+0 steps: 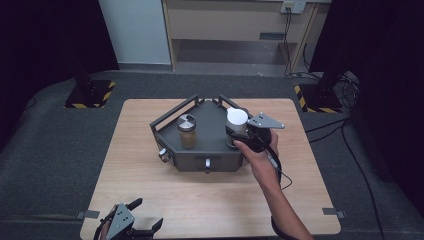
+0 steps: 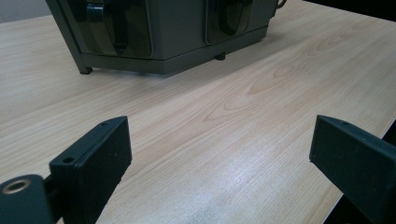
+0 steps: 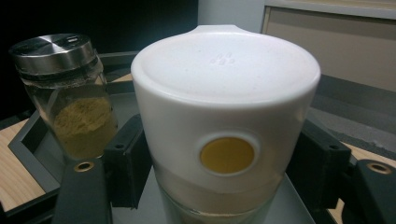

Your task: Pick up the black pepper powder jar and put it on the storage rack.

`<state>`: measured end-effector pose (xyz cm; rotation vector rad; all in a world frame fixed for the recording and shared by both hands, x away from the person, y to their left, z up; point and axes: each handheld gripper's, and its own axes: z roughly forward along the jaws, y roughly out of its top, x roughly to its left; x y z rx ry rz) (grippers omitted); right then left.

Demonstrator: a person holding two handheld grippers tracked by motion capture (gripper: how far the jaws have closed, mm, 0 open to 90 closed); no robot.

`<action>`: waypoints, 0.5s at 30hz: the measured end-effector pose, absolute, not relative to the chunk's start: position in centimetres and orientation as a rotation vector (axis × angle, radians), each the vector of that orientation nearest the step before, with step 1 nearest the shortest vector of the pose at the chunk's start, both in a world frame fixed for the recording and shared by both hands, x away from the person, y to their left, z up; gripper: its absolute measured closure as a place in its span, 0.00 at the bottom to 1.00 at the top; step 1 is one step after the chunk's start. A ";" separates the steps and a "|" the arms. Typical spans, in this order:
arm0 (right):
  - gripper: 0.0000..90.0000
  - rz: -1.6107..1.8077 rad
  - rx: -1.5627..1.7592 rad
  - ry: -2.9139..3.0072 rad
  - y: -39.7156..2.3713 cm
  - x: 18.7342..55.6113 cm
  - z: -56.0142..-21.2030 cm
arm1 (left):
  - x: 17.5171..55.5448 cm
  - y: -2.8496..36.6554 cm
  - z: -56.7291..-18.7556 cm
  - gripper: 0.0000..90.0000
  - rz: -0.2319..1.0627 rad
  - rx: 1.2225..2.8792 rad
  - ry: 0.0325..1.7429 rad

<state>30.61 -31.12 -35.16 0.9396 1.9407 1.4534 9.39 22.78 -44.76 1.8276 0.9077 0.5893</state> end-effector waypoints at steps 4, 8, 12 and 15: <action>0.34 1.459 0.946 1.940 -31.2 30.6 -35.2 | 9.4 22.8 -44.7 0.05 0.588 1.829 0.906; 0.34 1.458 0.946 1.943 -31.2 30.7 -35.2 | 9.4 22.8 -44.7 0.05 0.586 1.831 0.907; 0.34 1.456 0.943 1.948 -31.3 30.7 -35.1 | 9.4 22.8 -44.7 0.05 0.585 1.831 0.906; 0.33 1.450 0.942 1.954 -31.3 30.8 -34.9 | 9.4 22.8 -44.7 0.05 0.585 1.829 0.906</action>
